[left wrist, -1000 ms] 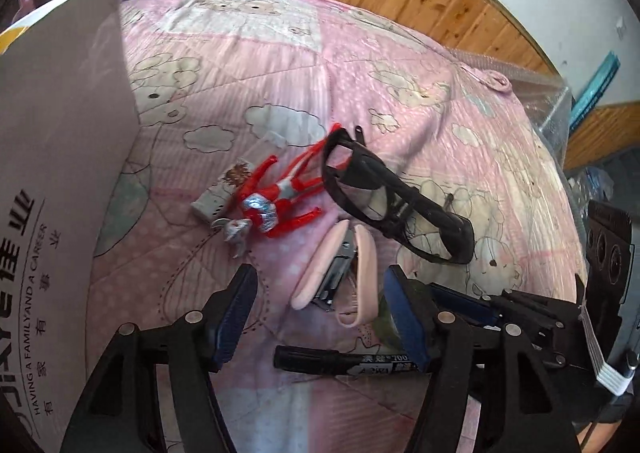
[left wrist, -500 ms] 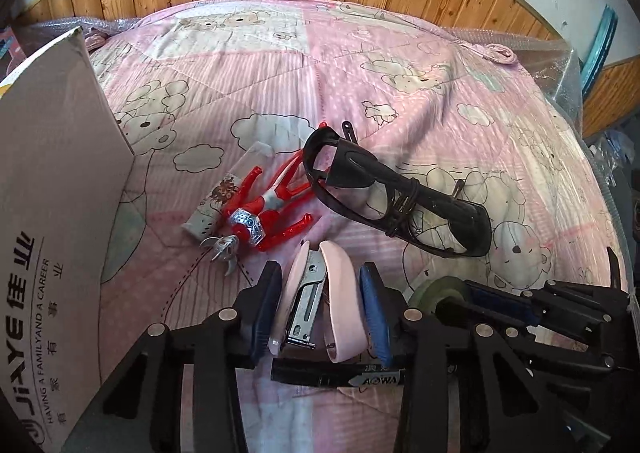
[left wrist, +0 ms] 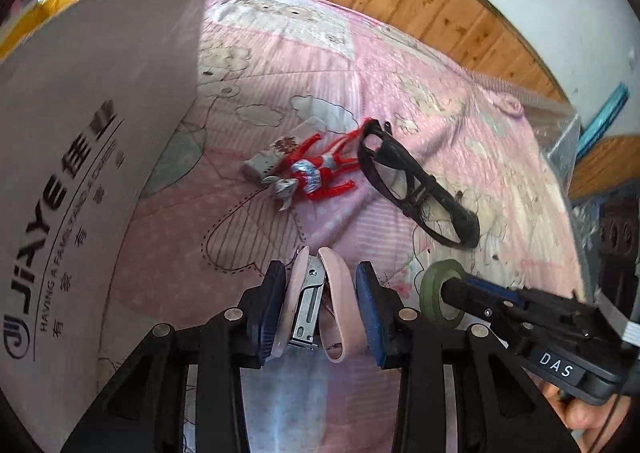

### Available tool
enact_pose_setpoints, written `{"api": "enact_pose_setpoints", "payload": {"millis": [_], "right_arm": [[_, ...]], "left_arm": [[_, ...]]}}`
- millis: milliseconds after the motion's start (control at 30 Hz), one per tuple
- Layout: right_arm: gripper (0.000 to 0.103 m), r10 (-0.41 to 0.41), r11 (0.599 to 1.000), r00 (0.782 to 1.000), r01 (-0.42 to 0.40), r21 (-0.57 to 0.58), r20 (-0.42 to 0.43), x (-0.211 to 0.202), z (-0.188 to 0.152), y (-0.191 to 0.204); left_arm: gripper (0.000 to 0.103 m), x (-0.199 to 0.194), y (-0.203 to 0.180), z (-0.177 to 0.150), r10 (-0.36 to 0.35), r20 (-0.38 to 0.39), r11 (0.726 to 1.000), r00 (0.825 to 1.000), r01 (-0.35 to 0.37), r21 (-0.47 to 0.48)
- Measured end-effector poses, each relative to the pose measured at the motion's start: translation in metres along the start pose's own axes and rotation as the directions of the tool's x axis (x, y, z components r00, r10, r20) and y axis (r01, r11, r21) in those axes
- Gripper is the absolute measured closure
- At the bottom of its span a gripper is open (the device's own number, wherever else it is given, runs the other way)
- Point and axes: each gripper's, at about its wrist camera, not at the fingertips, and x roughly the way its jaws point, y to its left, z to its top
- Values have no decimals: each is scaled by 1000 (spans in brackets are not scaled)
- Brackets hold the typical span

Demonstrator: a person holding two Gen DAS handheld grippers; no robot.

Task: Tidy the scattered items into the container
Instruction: 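Close the left tool on the pink stapler while the right tool grasps the tape roll, then carry the stapler with the left tool while the right tool carries the tape roll over the box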

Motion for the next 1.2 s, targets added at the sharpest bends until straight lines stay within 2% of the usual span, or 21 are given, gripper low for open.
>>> {"api": "enact_pose_setpoints", "payload": {"millis": [67,100,133,167,200,233,300,367,467,533,567,600,633,667,733,800,900,1000,1033,1100,1200], "right_arm": [[87,7,1000,1000,-7,-3,-7,2,0,2],[87,10,1000,1000,-10,-5,-11,3,-1,2],[86,14,1000,1000,-14,-4,-15,4,-1,3],[86,22,1000,1000,-22,1,-17,5,-1,3],[86,35,999,999,-34,7,-20,6,-1,3],[84,42,999,999,-41,8,-27,7,-1,3],[83,16,1000,1000,-16,9,-26,8,-1,2],[78,-5,1000,1000,5,12,-30,9,-1,0],[77,0,1000,1000,1,30,-31,9,0,-3],[77,8,1000,999,-8,18,-31,9,0,-1],[77,8,1000,999,-7,5,-33,10,0,1],[78,2,1000,999,-2,-9,-36,12,0,2],[81,-7,1000,999,6,-20,-39,13,-1,4],[83,-12,1000,999,11,-25,-41,15,-1,5],[85,-16,1000,999,15,-23,-42,16,0,4],[85,-15,1000,999,14,-22,-44,17,1,5],[84,-25,999,999,24,-40,-42,18,0,7],[85,-34,997,999,32,-70,-33,20,0,9],[86,-34,997,999,32,-74,-32,20,-1,9],[89,-26,998,999,25,-58,-30,19,0,6],[90,-15,999,1000,14,-39,-26,17,0,5]], "left_arm": [[64,-1,19,-2,-86,9,989,996,86,-122],[65,-3,19,-3,-99,16,986,995,100,-131],[64,-4,17,-4,-100,23,986,995,102,-134],[60,-5,17,-5,-90,27,985,996,93,-142],[57,-6,15,-7,-62,29,988,998,65,-143],[56,-7,11,-9,-25,34,992,999,29,-123],[46,-9,-4,-14,59,45,998,997,-58,-34],[45,-16,-22,-21,153,80,985,985,-158,69],[40,-24,-45,-32,180,138,956,974,-206,210],[40,-15,-56,-33,203,132,927,970,-234,292],[46,-8,-58,-34,216,112,916,970,-241,322],[68,-1,-57,-34,238,100,905,966,-258,338],[70,2,-54,-34,273,111,894,955,-295,338],[71,2,-47,-33,294,110,896,949,-314,314],[71,-4,-25,-29,270,77,938,960,-280,206],[70,-10,-13,-28,256,74,951,964,-265,159],[61,-8,-13,-27,251,74,949,965,-261,179],[60,1,-17,-25,222,82,949,972,-234,211],[61,4,-19,-25,213,87,948,973,-228,222],[76,9,-23,-23,223,85,940,971,-237,245],[76,7,-30,-23,244,87,930,966,-258,262]]}}
